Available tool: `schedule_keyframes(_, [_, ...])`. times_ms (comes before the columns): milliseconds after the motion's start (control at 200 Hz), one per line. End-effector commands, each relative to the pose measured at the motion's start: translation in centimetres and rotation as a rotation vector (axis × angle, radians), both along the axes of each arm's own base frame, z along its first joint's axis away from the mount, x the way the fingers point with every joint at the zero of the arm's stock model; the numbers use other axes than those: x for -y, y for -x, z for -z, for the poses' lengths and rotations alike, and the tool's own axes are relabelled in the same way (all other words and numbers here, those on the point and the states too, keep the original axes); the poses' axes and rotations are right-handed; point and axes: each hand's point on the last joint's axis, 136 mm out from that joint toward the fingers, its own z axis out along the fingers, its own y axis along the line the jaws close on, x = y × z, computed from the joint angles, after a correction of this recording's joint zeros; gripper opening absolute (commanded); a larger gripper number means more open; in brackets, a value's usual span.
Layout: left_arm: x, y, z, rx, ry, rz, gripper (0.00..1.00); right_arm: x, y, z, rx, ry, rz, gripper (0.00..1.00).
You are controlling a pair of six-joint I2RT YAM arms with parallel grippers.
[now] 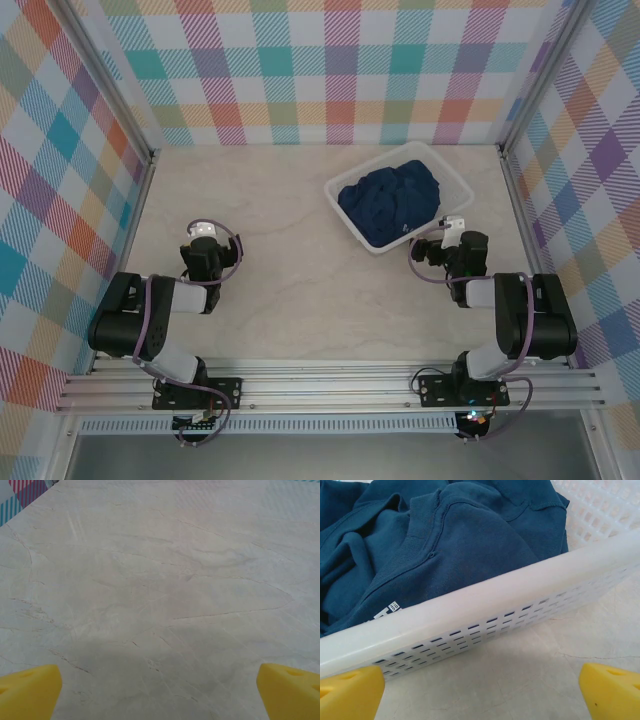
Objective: Fold the inside-out t-shirt
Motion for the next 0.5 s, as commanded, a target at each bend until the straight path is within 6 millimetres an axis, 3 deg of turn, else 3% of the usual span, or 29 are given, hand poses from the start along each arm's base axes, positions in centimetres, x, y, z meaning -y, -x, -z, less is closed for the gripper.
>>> schedule_keyframes(0, [-0.28, -0.9, -1.25, 0.047, -0.003, 0.001, 1.0, -0.06, -1.15, -1.83, 0.066, -0.024, -0.005, 1.0])
schedule_keyframes(415, [-0.26, -0.89, -1.24, 0.047, -0.004, 0.001, 1.0, -0.1, -1.22, -1.83, 0.064, -0.024, -0.006, 1.0])
schedule_keyframes(495, [-0.29, -0.89, -1.21, 0.045, -0.004, 0.001, 1.0, 0.74, -1.48, -1.69, 0.052, -0.02, 0.046, 1.0])
